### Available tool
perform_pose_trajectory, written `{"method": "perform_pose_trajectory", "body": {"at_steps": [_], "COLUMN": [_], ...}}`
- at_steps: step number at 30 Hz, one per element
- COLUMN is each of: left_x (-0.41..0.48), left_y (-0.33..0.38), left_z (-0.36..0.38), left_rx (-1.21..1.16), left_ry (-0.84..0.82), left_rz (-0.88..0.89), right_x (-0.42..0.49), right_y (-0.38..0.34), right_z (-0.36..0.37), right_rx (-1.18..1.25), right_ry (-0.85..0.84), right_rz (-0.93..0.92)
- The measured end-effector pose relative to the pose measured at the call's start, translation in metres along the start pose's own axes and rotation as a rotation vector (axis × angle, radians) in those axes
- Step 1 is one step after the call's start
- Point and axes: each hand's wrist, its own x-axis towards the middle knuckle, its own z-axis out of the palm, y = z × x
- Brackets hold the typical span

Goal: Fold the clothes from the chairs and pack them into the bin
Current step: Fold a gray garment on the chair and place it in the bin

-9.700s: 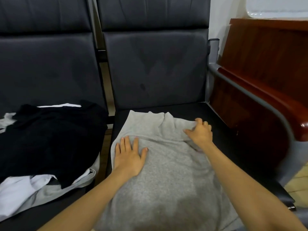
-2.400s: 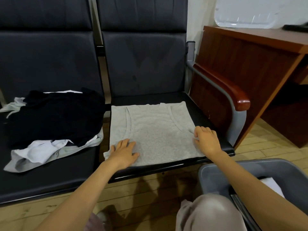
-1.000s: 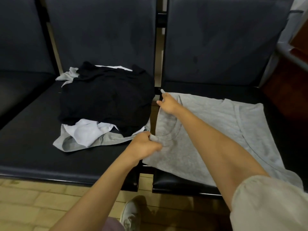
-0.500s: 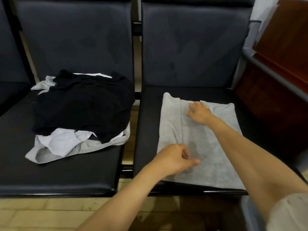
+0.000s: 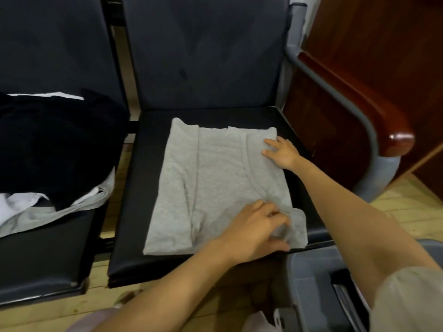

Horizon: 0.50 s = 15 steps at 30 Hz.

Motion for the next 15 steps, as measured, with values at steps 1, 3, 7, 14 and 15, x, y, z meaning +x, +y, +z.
{"method": "perform_pose_trajectory", "body": {"at_steps": [1, 3, 7, 14, 15], "left_x": [0.003, 0.007, 0.011, -0.004, -0.010], "left_y": [0.001, 0.006, 0.018, 0.028, 0.026], "left_z": [0.005, 0.014, 0.024, -0.014, -0.020], "left_rx": [0.011, 0.096, 0.130, -0.205, -0.228], "left_ry": [-0.003, -0.009, 0.127, 0.348, 0.345], "left_rz": [0.028, 0.041, -0.020, -0.393, -0.409], "right_x": [0.002, 0.003, 0.001, -0.014, -0.013], "right_y": [0.001, -0.001, -0.001, -0.028, -0.040], "right_z": [0.001, 0.002, 0.003, -0.021, -0.024], "right_rx": [-0.005, -0.006, 0.055, 0.301, 0.313], "right_ry": [-0.002, -0.006, 0.018, 0.147, 0.146], "right_rz": [0.001, 0.007, 0.018, -0.055, -0.060]}}
